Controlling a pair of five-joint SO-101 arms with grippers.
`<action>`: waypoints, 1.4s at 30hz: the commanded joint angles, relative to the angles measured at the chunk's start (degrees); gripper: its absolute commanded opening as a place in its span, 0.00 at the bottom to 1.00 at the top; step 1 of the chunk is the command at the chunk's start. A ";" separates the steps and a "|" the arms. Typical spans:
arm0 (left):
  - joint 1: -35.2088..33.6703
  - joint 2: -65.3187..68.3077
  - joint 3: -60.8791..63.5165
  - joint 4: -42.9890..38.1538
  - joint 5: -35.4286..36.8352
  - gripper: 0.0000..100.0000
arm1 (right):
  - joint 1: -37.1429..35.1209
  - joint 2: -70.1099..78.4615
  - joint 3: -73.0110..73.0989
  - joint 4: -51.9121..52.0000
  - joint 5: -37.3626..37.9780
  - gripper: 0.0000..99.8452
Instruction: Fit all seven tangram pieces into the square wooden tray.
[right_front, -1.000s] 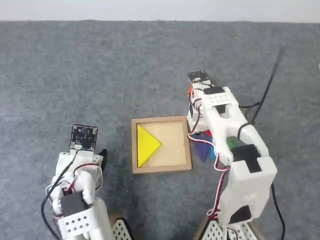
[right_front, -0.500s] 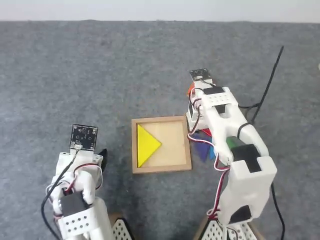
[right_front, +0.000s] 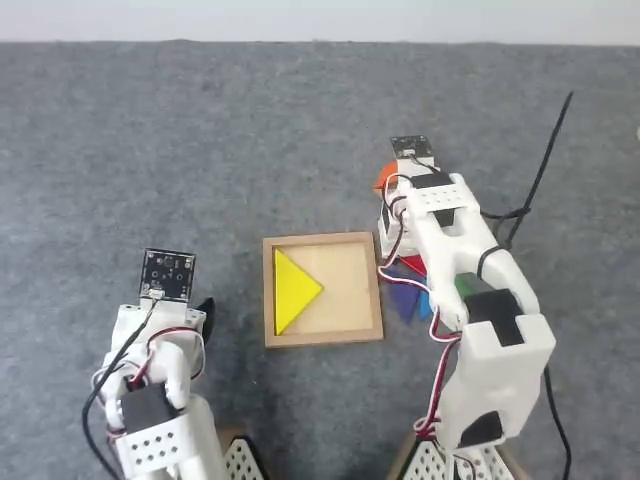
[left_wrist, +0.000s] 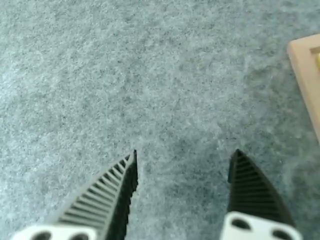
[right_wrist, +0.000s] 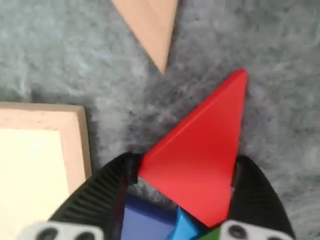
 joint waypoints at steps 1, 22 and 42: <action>0.09 0.18 -0.40 -0.18 -0.62 0.28 | 0.57 -1.45 -2.90 -1.36 -0.62 0.20; 0.09 0.18 -0.40 -0.18 -0.62 0.28 | -14.46 -10.33 -14.77 10.68 22.86 0.21; 0.09 0.18 -0.40 -0.18 -0.62 0.28 | -27.12 -0.57 -15.47 8.48 49.76 0.21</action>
